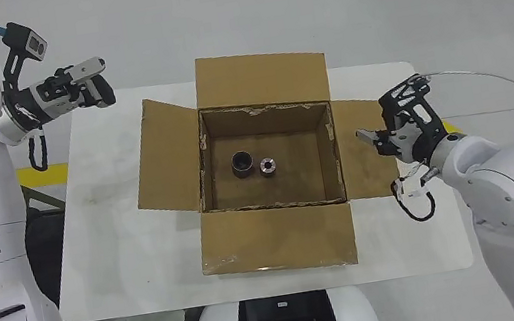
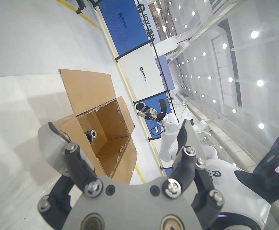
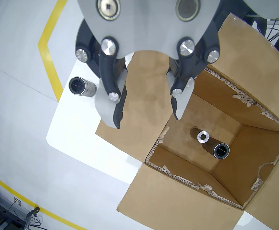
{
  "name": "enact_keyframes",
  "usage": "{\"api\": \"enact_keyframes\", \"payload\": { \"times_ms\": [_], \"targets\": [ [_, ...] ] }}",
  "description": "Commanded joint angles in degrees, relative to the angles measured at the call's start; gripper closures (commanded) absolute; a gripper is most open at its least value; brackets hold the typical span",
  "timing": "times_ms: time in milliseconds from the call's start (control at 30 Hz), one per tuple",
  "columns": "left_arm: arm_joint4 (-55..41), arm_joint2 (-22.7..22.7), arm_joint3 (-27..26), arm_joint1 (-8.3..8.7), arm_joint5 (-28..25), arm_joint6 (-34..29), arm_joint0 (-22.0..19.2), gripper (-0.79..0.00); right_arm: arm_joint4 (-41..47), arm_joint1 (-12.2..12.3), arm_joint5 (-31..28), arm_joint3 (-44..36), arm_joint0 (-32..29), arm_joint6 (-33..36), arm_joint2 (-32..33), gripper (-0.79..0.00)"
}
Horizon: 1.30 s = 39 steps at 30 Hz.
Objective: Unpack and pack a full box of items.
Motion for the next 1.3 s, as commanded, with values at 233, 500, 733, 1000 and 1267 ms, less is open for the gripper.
{"api": "enact_keyframes", "payload": {
  "times_ms": [233,500,733,1000,1267],
  "targets": [
    [0.0,0.0,0.0,0.0,0.0,0.0,0.0,-0.785,0.8,0.8,2.1,3.8,-3.3,-0.7,8.3,-0.594],
    [0.0,0.0,0.0,0.0,0.0,0.0,0.0,-0.785,2.3,1.3,4.3,12.2,-2.4,-2.5,11.4,-0.529],
    [0.0,0.0,0.0,0.0,0.0,0.0,0.0,-0.785,2.2,1.5,4.9,21.2,0.9,-3.3,9.4,-0.542],
    [0.0,0.0,0.0,0.0,0.0,0.0,0.0,-0.785,0.8,1.5,6.4,29.8,4.5,-4.9,6.4,-0.57],
    [0.0,0.0,0.0,0.0,0.0,0.0,0.0,-0.785,-1.0,1.5,7.5,36.3,7.6,-6.7,3.6,-0.662]
  ]
}}
